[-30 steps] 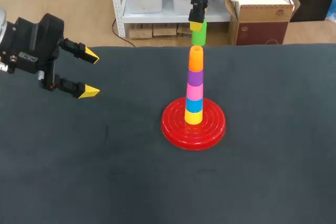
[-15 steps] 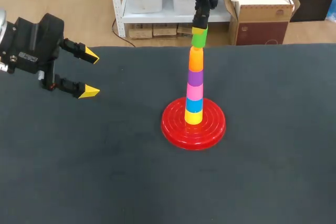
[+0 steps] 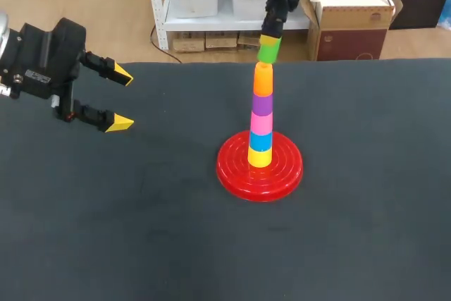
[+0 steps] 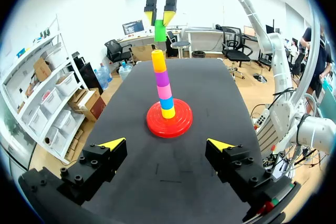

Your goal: Pick up and stack the cylinders on the red base in this order: pink,purple,orange,green

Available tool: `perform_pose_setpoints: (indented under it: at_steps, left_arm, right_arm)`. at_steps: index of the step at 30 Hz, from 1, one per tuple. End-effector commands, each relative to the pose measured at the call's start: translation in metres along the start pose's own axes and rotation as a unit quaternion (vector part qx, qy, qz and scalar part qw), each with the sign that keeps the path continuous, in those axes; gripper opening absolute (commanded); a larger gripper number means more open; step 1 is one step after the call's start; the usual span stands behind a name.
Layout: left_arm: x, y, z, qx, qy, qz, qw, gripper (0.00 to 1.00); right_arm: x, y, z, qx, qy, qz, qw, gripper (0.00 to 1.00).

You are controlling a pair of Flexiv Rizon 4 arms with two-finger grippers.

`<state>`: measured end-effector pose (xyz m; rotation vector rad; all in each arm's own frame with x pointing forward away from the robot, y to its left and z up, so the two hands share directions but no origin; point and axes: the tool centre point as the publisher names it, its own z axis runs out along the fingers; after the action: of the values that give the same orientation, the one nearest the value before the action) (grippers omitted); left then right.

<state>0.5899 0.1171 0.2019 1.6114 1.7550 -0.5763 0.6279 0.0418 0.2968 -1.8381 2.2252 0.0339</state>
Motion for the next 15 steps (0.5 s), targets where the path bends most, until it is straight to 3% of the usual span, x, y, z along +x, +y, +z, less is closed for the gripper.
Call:
perform_pose_setpoints:
  at_steps: [1, 8, 15]
  left_arm:
    - [0.0014, 0.0003, 0.0006, 0.000, -0.001, 0.001, 1.000, 1.00]
    - [0.0014, 0.0003, 0.0006, 0.000, -0.001, 0.001, 1.000, 1.00]
    - [0.0014, 0.0003, 0.0006, 0.000, -0.001, 0.001, 1.000, 1.00]
  right_arm:
    - [0.0035, 0.0029, 0.0006, 0.003, -0.005, 0.000, 1.000, 0.00]
    - [0.0035, 0.0029, 0.0006, 0.003, -0.005, 0.000, 1.000, 0.00]
    - [0.0085, -0.0020, 0.0001, -0.009, 0.094, 0.008, 0.996, 0.00]
